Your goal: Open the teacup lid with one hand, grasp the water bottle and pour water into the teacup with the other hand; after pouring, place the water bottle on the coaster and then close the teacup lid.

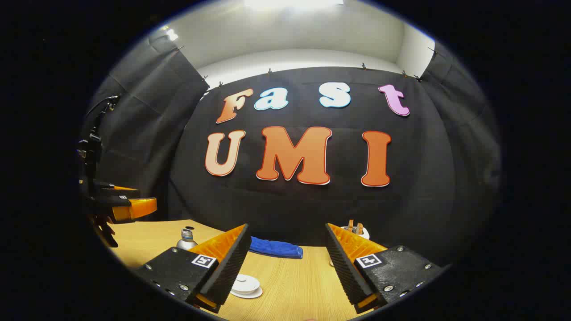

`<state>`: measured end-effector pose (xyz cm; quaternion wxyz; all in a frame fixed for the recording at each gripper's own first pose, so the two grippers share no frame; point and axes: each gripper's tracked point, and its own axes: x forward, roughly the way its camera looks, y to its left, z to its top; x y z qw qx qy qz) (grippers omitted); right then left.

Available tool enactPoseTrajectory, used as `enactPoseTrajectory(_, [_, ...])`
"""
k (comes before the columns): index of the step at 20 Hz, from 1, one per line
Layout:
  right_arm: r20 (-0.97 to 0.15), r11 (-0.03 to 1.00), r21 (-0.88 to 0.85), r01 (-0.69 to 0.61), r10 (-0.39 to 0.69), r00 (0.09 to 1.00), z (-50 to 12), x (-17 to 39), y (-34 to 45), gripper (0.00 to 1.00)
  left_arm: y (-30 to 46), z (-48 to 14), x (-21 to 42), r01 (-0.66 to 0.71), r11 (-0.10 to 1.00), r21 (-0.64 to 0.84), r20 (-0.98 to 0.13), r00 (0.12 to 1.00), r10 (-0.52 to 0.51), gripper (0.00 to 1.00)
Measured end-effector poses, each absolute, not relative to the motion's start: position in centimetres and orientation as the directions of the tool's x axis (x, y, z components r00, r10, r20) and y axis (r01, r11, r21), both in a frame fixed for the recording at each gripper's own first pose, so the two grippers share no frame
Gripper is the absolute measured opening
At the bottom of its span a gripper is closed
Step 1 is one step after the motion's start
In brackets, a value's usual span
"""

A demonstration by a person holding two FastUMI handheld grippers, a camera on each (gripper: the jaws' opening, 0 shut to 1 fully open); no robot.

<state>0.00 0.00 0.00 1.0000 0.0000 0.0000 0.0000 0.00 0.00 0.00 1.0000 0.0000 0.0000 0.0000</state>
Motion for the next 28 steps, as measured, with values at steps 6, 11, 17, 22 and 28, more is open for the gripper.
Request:
enactPoseTrajectory(6, [-0.037,0.999,0.008,-0.040,0.040,0.999,-1.1,0.6,1.0,0.98,0.0,-0.5,0.0,-0.006,1.000,-0.012,-0.012,1.000,0.006,1.00])
enactPoseTrajectory(11, [-0.054,0.999,0.010,-0.047,0.047,0.997,-1.6,0.7,1.2,0.98,-0.3,-0.8,0.0,-0.003,1.000,-0.008,-0.016,1.000,0.003,1.00])
enactPoseTrajectory(17, [-0.054,0.998,0.028,-0.053,0.054,0.997,-1.6,0.7,1.0,0.98,-0.6,-0.2,0.1,0.000,1.000,-0.001,-0.010,1.000,0.000,1.00])
enactPoseTrajectory(22, [-0.089,0.997,0.033,-0.071,0.073,0.993,-3.1,1.2,1.8,0.98,-0.6,-0.7,-0.2,-0.008,1.000,0.010,-0.018,1.000,0.008,0.97])
enactPoseTrajectory(28, [-0.163,0.993,0.053,-0.108,0.115,0.980,-6.5,2.3,3.7,0.92,-0.1,-1.9,-0.7,-0.022,1.000,0.019,-0.044,0.999,0.023,1.00])
